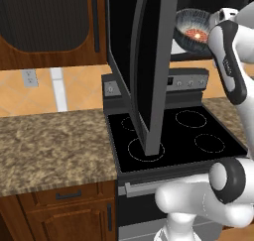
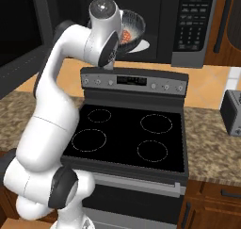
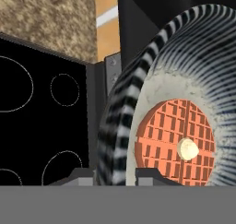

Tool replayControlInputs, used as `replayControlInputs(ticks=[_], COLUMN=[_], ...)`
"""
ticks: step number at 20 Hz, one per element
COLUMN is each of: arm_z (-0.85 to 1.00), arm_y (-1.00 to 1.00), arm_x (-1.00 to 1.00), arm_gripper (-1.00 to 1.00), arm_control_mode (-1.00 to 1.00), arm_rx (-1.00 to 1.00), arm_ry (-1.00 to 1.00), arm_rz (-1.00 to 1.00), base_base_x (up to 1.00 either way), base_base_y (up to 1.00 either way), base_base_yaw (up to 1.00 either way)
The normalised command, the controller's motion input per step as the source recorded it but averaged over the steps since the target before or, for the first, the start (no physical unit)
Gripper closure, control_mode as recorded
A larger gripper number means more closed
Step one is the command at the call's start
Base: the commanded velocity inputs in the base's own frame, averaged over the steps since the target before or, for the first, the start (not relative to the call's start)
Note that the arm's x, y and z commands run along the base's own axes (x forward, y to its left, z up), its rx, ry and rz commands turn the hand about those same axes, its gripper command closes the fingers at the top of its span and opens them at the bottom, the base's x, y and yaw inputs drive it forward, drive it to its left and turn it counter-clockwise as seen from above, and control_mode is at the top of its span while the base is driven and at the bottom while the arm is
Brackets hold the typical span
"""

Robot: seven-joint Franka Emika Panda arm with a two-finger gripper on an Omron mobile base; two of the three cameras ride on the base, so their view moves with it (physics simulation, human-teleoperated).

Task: Open the microwave, place the bowl with waffle inside the microwave, then close the microwave door and turn it on.

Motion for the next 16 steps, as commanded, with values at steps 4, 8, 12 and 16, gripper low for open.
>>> replayControlInputs(ticks=[4, 8, 12, 16], arm_z=[0.00, 0.00, -0.08, -0.08], arm_y=[0.02, 0.23, 0.30, 0.03], arm_x=[0.56, 0.63, 0.65, 0.53], arm_gripper=[1.00, 1.00, 1.00, 1.00], arm_control_mode=[-1.00, -1.00, -1.00, -1.00], arm_rx=[0.13, 0.00, -0.05, 0.00], arm_ry=[0.00, 0.01, 0.01, 0.01], arm_rz=[0.05, 0.06, 0.01, 0.00], base_base_x=[0.00, 0.00, 0.00, 0.00], base_base_y=[0.00, 0.00, 0.00, 0.00], base_base_yaw=[0.00, 0.00, 0.00, 0.00])
